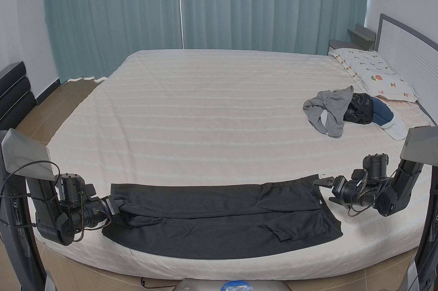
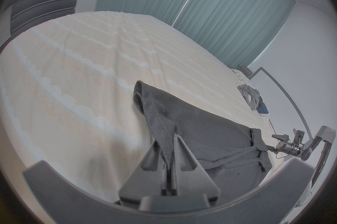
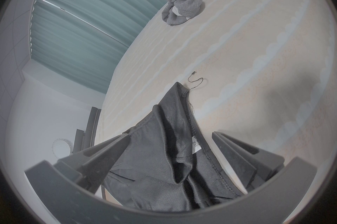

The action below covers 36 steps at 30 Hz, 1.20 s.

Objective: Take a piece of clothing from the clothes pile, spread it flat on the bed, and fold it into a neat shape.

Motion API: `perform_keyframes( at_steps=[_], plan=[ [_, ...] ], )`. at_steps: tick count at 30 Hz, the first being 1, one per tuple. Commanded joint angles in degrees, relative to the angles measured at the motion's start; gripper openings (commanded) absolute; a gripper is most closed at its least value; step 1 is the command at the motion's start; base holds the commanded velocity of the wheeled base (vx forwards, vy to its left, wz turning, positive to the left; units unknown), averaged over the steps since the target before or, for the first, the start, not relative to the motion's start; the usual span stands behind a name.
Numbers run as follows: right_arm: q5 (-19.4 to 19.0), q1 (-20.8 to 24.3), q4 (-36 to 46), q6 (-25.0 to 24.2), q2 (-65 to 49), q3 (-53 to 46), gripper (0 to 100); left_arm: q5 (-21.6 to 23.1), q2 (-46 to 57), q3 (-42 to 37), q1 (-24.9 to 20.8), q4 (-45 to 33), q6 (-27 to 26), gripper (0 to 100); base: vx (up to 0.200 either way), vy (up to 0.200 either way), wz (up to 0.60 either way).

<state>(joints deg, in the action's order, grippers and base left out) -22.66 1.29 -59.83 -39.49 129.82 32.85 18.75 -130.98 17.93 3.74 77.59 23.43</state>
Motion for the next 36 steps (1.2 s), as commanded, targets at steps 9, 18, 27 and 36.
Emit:
perform_keyframes(
  at_steps=[9, 18, 27, 36],
  plan=[
    [0.0, 0.0, 0.0, 0.0, 0.0, 0.0, 100, 0.0, -0.2, 0.9, 0.0, 0.1, 0.4, 0, -0.067, 0.000, 0.00],
    [0.1, -0.1, -0.1, -0.1, -0.1, 0.0, 100, 0.0, -0.4, 2.0, 0.2, 0.1, 1.3, 0, -0.067, 0.000, 0.00],
    [0.1, 0.0, -0.1, -1.2, -0.4, 0.1, 100, 0.0, 0.3, 4.7, -0.4, 0.0, 5.3, 0, 0.000, 0.000, 0.00],
    [0.1, -0.1, -0.1, -1.6, -0.4, 0.1, 100, -0.8, 1.2, 4.1, -1.7, 0.0, 5.9, 0, 0.000, 0.000, 0.00]
  ],
)
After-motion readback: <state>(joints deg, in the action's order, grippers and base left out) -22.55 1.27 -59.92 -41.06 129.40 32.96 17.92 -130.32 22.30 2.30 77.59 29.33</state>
